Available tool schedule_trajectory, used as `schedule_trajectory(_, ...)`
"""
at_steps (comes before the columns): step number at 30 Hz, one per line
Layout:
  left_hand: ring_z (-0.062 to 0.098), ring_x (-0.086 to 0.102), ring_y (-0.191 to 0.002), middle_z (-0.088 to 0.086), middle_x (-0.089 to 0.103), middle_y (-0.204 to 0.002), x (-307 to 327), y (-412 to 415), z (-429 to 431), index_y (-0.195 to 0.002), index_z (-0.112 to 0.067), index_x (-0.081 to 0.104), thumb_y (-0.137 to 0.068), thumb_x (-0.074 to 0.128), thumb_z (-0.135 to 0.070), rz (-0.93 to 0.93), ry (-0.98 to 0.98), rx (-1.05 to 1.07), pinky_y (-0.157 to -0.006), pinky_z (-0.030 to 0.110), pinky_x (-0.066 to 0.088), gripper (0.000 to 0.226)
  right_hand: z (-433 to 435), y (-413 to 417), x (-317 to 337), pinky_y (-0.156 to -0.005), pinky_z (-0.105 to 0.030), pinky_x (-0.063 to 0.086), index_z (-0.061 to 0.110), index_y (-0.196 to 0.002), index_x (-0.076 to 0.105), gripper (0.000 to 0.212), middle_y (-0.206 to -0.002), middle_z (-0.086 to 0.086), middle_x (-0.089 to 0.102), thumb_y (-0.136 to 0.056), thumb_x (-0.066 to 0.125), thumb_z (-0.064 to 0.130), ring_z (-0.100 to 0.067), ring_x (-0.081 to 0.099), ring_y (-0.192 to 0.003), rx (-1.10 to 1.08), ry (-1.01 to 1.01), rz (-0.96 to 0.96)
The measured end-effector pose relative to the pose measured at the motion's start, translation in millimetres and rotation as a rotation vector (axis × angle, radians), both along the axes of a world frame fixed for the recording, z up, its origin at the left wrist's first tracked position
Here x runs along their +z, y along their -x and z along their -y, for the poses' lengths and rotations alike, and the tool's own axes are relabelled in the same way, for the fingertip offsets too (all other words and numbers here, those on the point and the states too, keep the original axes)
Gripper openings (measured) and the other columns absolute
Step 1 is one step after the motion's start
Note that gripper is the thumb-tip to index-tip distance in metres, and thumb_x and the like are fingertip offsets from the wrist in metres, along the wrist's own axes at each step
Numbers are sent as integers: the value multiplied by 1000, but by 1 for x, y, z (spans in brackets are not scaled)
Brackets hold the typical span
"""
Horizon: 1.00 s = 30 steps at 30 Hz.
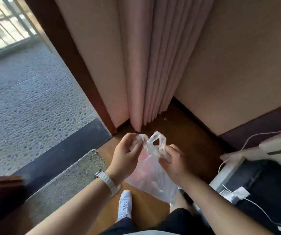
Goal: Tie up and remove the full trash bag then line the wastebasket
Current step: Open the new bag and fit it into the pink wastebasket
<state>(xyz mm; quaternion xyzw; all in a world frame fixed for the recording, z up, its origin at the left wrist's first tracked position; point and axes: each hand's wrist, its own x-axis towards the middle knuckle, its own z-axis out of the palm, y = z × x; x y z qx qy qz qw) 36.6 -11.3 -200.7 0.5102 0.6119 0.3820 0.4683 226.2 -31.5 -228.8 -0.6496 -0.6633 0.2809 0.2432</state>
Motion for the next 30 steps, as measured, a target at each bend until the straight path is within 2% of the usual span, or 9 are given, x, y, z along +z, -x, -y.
schedule_trajectory(3,13,63,-75,-7,67,-80,-33,-13,-13,-91,-31,61,-89,63,-35,-58,16,131,-67,22,49,5,-33,-10,-42,-54,-18,31,30,-73,39,22,-72,20,41,-76,58,41,-6,40,-64,127,56,-45)
schedule_trajectory(4,15,62,-75,-5,66,-79,-43,-18,-17,-90,-30,61,-88,62,-36,-65,23,182,-68,22,49,6,-43,-13,-56,-56,-17,30,27,-76,43,21,-75,18,43,-76,57,43,-7,44,-66,180,75,-46)
schedule_trajectory(6,16,61,-73,-3,64,-77,-63,-27,-26,-87,-28,60,-86,61,-36,-79,19,285,-68,22,47,8,-62,-17,-83,-60,-25,39,22,-79,51,21,-81,11,51,-78,57,42,-16,52,-73,287,118,-77)
schedule_trajectory(8,18,60,-74,0,63,-77,-81,-35,-35,-86,-26,60,-86,61,-32,-57,31,364,-70,29,48,7,-81,-20,-106,-62,-30,45,18,-81,55,23,-86,4,57,-77,56,41,-21,55,-76,349,131,-86)
schedule_trajectory(13,20,64,-76,2,66,-78,-131,-48,-48,-88,-20,63,-85,62,-25,29,-7,461,-75,41,53,5,-113,-21,-164,-68,-24,40,15,-83,54,24,-91,-2,59,-78,51,38,-18,55,-81,428,133,-154)
schedule_trajectory(17,22,66,-74,3,68,-79,-182,-48,-45,-85,-26,65,-86,63,-21,134,-68,546,-75,37,55,6,-118,-15,-219,-73,-20,40,15,-91,56,24,-96,6,52,-82,50,37,-11,52,-88,412,121,-285)
schedule_trajectory(22,22,66,-75,18,66,-87,-268,-48,-16,-88,-18,64,-86,64,-20,215,-127,598,-71,25,54,3,-107,-8,-303,-81,-33,48,11,-95,57,27,-102,-1,51,-82,47,33,-16,52,-93,441,75,-332)
schedule_trajectory(26,19,66,-75,13,65,-89,-329,-59,30,-91,-14,62,-87,62,-15,275,-96,671,-70,26,52,4,-77,-17,-354,-87,-37,46,7,-103,59,35,-109,-10,53,-82,46,31,-22,52,-99,491,73,-278)
schedule_trajectory(30,20,68,-81,10,69,-89,-366,-75,77,-92,-15,61,-91,60,-8,212,-26,695,-77,33,54,7,-31,-46,-380,-98,-33,39,16,-121,56,39,-129,-14,45,-88,50,35,-28,47,-118,499,159,-186)
